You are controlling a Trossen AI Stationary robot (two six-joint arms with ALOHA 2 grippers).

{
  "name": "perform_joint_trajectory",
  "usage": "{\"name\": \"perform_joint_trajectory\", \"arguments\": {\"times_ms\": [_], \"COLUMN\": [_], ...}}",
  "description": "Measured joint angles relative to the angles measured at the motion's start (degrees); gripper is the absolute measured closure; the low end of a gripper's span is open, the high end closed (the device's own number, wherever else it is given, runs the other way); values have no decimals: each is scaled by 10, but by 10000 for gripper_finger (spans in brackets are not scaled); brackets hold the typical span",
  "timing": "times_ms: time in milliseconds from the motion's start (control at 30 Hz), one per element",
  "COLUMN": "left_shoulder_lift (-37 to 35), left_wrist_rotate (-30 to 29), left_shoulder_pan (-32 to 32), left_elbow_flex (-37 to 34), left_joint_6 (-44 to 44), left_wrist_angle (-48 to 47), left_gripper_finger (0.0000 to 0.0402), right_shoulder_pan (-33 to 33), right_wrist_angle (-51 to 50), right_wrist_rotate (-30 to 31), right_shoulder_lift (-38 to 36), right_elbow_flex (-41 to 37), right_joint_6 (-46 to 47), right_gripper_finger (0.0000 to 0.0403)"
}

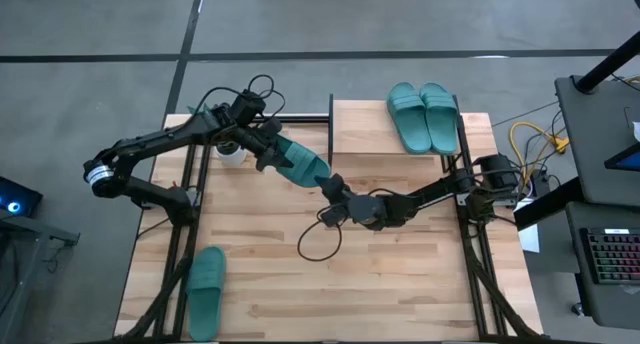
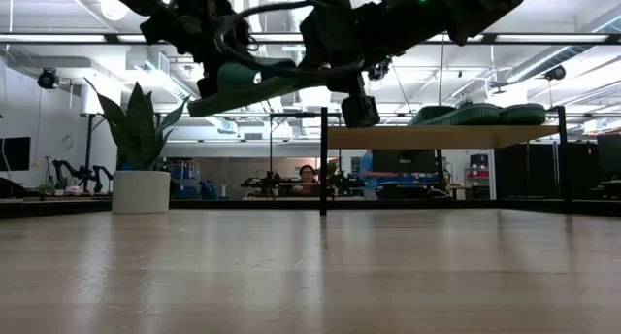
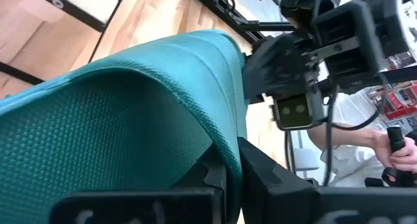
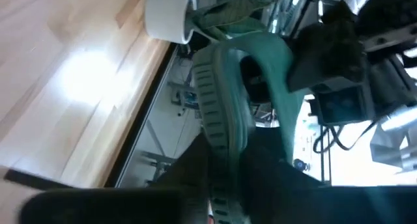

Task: Pick and place slides into the shelf
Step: Put the top green slipper on the shelf

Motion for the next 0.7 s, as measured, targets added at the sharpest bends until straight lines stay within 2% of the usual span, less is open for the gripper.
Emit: {"name": "perform_joint_trajectory", "arguments": {"times_ms": [67, 267, 467, 700], "left_shoulder_lift": [0, 0, -11, -58], "left_wrist_rotate": [2, 2, 1, -15], "left_shoulder_pan": [0, 0, -1, 8], "left_elbow_flex": [1, 1, 9, 10], "left_joint_6": [2, 15, 100, 118], "left_wrist_angle": [0, 64, 94, 148], "left_gripper_finger": [401, 386, 324, 243], "right_shoulder_pan": [0, 0, 0, 2], "right_wrist_angle": [-8, -3, 26, 60], "right_wrist_rotate": [0, 9, 27, 44], "right_shoulder_lift": [0, -3, -5, -19], "right_elbow_flex": [0, -1, -1, -1], "right_joint_6": [-3, 29, 32, 26], "right_gripper_finger": [373, 373, 373, 373]}}
